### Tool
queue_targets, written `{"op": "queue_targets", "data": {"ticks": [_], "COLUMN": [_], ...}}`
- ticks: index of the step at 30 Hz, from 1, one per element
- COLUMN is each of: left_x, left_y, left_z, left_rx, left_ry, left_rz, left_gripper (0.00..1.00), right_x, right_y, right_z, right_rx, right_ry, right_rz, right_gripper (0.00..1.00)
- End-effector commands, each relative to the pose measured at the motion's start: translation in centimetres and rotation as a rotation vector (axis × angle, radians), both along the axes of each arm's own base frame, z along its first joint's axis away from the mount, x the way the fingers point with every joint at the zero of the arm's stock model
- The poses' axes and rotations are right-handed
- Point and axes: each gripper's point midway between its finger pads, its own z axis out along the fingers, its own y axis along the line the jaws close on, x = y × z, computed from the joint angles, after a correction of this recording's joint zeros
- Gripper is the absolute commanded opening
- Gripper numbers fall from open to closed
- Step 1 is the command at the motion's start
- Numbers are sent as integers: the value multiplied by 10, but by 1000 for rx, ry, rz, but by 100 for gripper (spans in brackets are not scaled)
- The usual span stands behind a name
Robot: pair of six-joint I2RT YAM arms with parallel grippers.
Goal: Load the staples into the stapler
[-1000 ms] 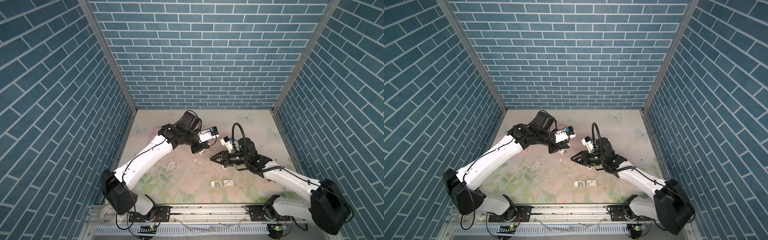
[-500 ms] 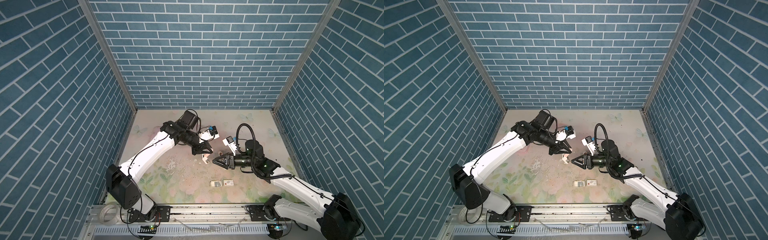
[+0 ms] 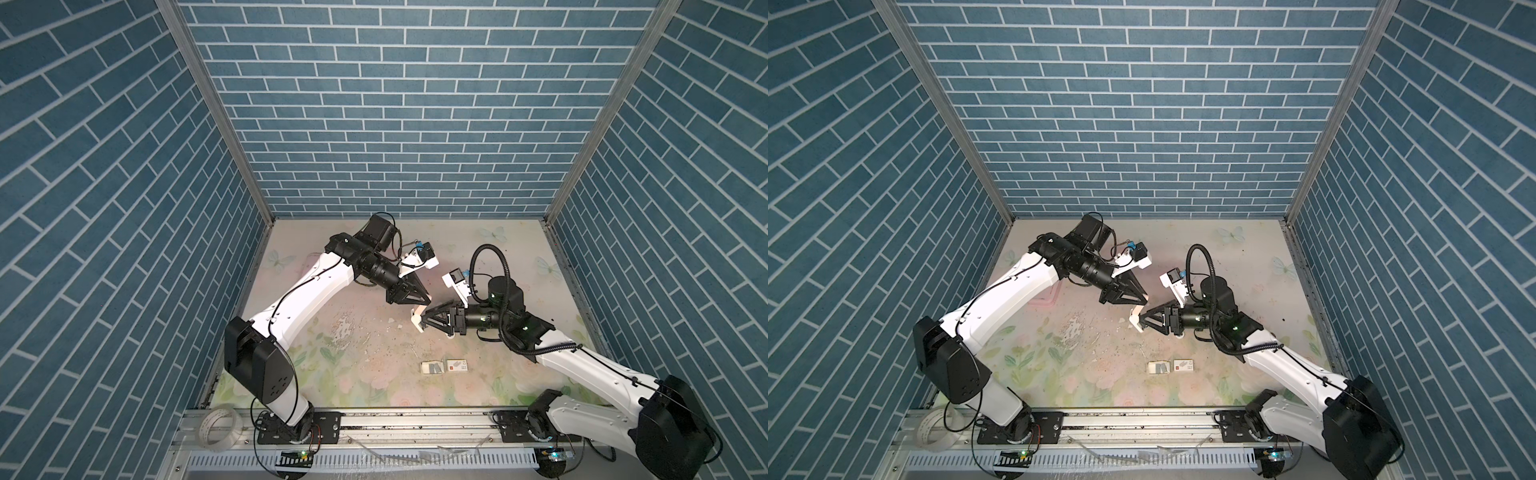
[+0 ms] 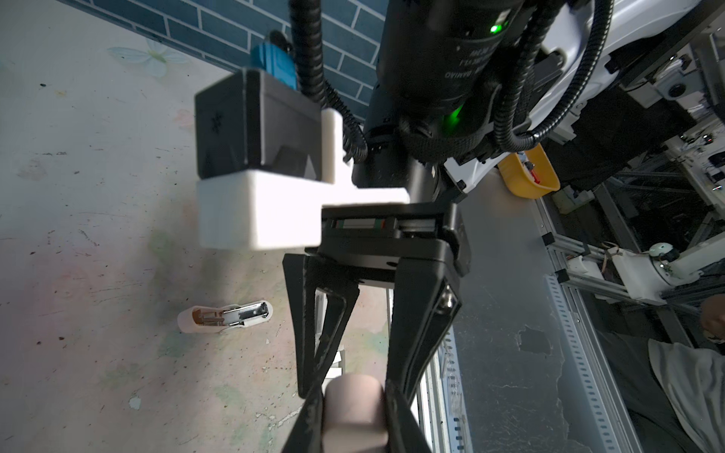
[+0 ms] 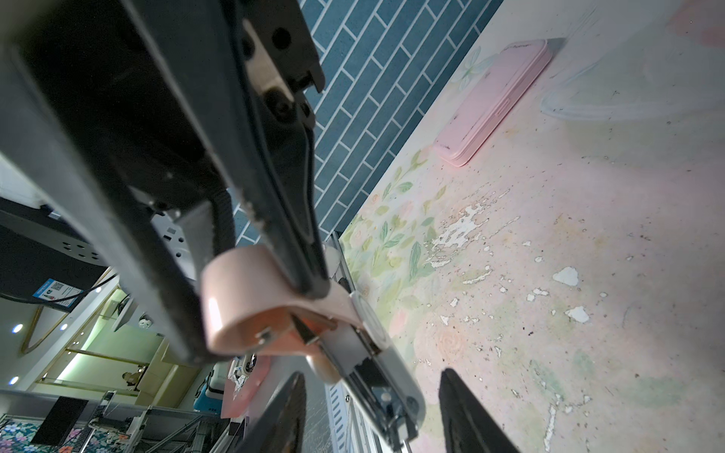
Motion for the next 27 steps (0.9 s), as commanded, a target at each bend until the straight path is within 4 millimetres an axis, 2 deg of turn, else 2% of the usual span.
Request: {"op": "queue_targets", "data": {"ticks": [1,6,9,17,21,25,27], "left_x": [-3,1,1,5,2,1,0], "left_y": [-3,-5,-6,-5,-3,-1,-1], "left_z": [10,6,11,18,15,14,15], "left_rx": [-41,-39,-58,-94,-93,-94,-97], "left_ry": [62,86,108,144,147,145,144], "left_rz": [-15,-13,-17,-15,-16,-13,-13], "left_gripper": [0,0,0,0,0,0,0], "right_x": [-1,-6,-6,-2,0,2,4], "right_y": [8,14,16,20,22,24,25], "right_z": [28,36,33,27,27,27,26], "right_rx": [71,99,92,87,86,89,88], "right_ry": [-83,-83,-72,-59,-60,-57,-55], "right_rz": [41,68,77,74,70,71,68], "right_gripper": [55,55,54,43,32,16,12]}}
